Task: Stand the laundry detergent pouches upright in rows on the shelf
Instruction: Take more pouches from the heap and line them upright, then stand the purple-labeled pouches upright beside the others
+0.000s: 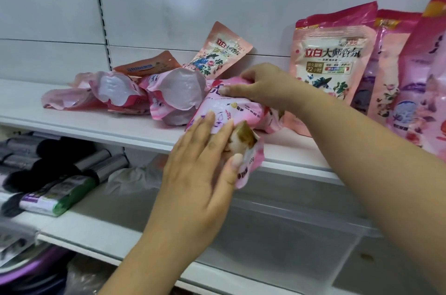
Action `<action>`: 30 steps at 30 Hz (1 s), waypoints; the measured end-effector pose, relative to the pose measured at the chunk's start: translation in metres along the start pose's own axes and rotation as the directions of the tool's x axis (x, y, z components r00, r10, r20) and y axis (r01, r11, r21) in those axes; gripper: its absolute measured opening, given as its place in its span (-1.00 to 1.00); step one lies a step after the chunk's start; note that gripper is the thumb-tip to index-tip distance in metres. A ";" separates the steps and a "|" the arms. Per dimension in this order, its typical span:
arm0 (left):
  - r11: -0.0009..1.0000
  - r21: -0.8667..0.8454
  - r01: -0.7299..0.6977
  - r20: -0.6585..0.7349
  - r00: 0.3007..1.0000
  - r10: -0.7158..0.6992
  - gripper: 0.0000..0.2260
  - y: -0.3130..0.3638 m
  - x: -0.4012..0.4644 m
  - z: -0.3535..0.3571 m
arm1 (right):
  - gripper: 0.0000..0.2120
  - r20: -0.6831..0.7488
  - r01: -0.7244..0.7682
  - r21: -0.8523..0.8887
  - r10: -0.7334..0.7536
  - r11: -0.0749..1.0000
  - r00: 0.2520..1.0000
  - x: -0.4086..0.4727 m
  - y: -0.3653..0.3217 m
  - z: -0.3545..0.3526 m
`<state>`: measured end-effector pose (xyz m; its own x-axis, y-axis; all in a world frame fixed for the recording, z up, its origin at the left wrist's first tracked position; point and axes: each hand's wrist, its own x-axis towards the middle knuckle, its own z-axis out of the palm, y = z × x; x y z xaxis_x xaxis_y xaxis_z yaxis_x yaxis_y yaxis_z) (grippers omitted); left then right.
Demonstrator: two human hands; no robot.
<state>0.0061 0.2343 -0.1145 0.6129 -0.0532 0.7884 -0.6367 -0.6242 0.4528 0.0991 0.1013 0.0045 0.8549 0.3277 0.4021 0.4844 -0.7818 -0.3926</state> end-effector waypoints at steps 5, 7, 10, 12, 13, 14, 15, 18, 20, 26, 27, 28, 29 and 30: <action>0.823 -0.404 0.399 -0.070 0.884 -0.463 -0.53 -0.009 -0.016 -0.021 | -0.56 -0.239 0.368 -0.105 -0.383 0.924 0.892 -0.008 -0.022 0.000; 0.597 -0.631 0.496 0.128 0.825 -0.550 -0.49 -0.018 -0.019 -0.020 | -0.53 -0.323 0.482 -0.113 -0.491 0.869 0.809 -0.017 -0.029 0.003; 0.442 -0.688 0.576 0.328 0.790 -0.519 -0.50 -0.024 -0.023 -0.024 | -0.55 -0.414 0.582 0.011 -0.526 0.813 0.743 -0.032 -0.028 0.021; 0.459 -0.670 0.584 0.352 0.794 -0.496 -0.60 -0.027 -0.026 -0.024 | -0.57 -0.445 0.589 0.086 -0.498 0.804 0.744 -0.042 -0.024 0.031; 0.460 -0.673 0.580 0.352 0.797 -0.491 -0.63 -0.028 -0.027 -0.024 | -0.61 -0.464 0.593 0.102 -0.489 0.799 0.739 -0.047 -0.024 0.034; 0.447 -0.694 0.565 0.342 0.805 -0.485 -0.66 -0.029 -0.028 -0.023 | -0.66 -0.485 0.588 0.102 -0.476 0.803 0.734 -0.051 -0.025 0.035; 0.425 -0.725 0.542 0.324 0.813 -0.484 -0.66 -0.029 -0.028 -0.021 | -0.69 -0.508 0.562 0.083 -0.450 0.823 0.734 -0.056 -0.026 0.036; 0.402 -0.796 0.453 0.208 0.828 -0.521 -0.48 -0.025 -0.027 -0.014 | -0.52 -0.589 0.409 0.186 -0.232 0.893 0.774 -0.070 -0.024 0.032; 0.428 -0.821 0.377 0.111 0.842 -0.528 -0.52 -0.017 -0.021 -0.011 | -0.22 -0.535 0.327 0.592 0.056 0.737 0.843 -0.080 -0.024 0.026; 0.601 -0.787 0.139 -0.133 0.913 -0.386 -0.73 0.021 0.005 -0.006 | -0.14 -0.004 -0.024 0.995 0.274 0.098 0.962 -0.111 -0.017 0.024; 0.635 -0.766 0.104 -0.158 0.926 -0.343 -0.75 0.026 0.008 -0.004 | -0.25 0.054 -0.077 0.995 0.292 0.067 0.955 -0.113 -0.015 0.024; 0.649 -0.757 0.079 -0.166 0.937 -0.308 -0.74 0.029 0.011 -0.002 | -0.32 0.106 -0.124 0.991 0.298 0.043 0.949 -0.115 -0.013 0.022; 0.657 -0.752 0.050 -0.174 0.947 -0.270 -0.71 0.032 0.011 0.001 | -0.34 0.167 -0.178 0.984 0.281 0.014 0.945 -0.117 -0.014 0.019; 0.665 -0.747 0.006 -0.185 0.958 -0.217 -0.69 0.036 0.011 0.004 | -0.37 0.220 -0.222 0.975 0.241 -0.020 0.945 -0.119 -0.013 0.016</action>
<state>-0.0084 0.2079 -0.0908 0.6389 0.2289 0.7345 -0.7691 0.1666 0.6170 -0.0062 0.0811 -0.0510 0.9657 0.2381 0.1033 -0.0185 0.4599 -0.8878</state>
